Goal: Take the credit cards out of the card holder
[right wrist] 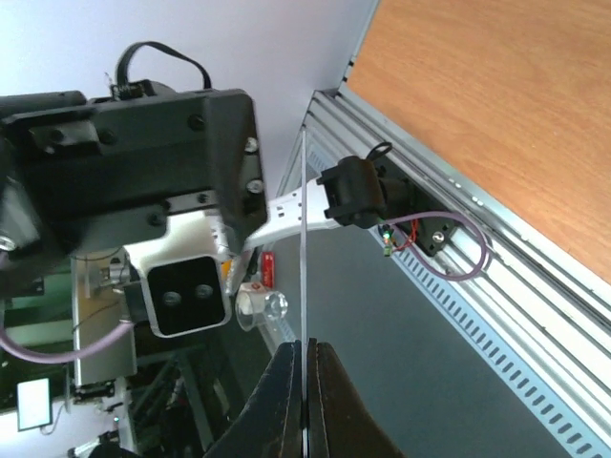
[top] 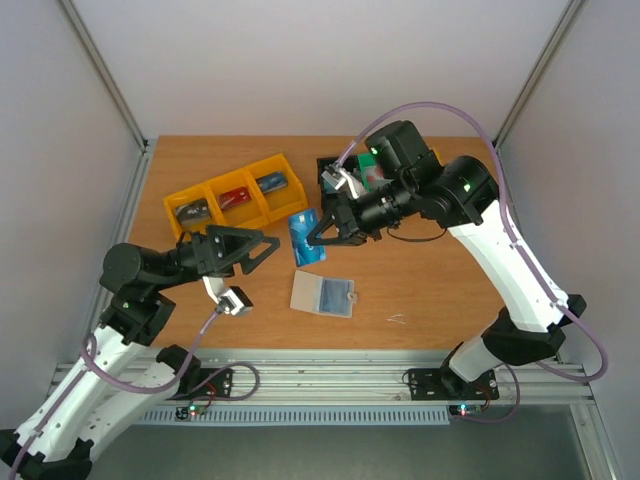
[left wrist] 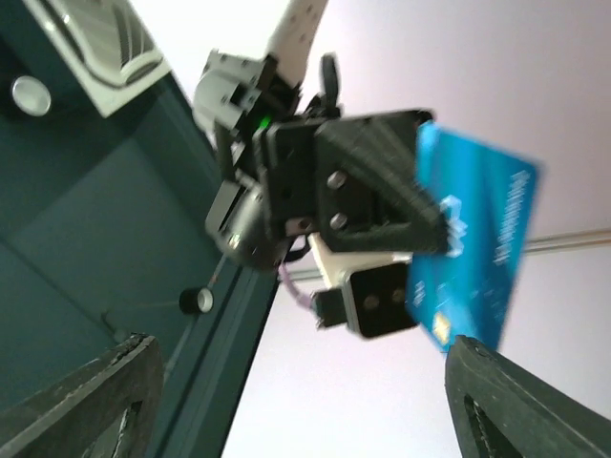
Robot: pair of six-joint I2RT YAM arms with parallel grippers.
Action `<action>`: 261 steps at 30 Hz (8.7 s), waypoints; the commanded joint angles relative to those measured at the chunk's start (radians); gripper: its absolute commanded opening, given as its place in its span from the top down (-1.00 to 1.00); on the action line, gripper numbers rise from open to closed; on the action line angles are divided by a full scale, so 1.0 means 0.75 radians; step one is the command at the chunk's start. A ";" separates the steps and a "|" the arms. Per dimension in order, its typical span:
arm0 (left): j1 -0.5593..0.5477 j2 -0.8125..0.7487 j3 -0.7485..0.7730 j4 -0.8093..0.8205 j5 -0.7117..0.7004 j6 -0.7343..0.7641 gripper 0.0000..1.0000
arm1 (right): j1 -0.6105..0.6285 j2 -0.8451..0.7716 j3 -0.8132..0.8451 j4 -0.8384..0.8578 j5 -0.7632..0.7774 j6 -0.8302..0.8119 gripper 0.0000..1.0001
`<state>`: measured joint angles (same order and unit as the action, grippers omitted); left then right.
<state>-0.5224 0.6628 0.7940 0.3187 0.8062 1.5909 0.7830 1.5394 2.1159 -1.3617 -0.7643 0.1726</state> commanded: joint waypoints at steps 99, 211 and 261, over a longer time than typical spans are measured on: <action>0.175 2.252 1.700 -1.347 -1.729 -0.949 0.99 | -1.025 -0.010 -0.426 0.294 0.644 -0.791 -0.56; -0.131 0.913 -0.284 -0.069 -0.288 -2.565 0.99 | -0.382 -0.026 -1.391 0.944 0.093 -0.231 0.40; -0.048 0.308 0.139 0.054 -0.084 -2.422 1.00 | -0.393 -0.343 -0.525 0.634 -0.007 -0.947 -0.48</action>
<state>-0.5621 0.9146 0.8696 0.2550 0.7200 -0.2131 0.4721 1.2839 1.7428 -0.9844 -0.7170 -0.5777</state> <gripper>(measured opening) 0.029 0.746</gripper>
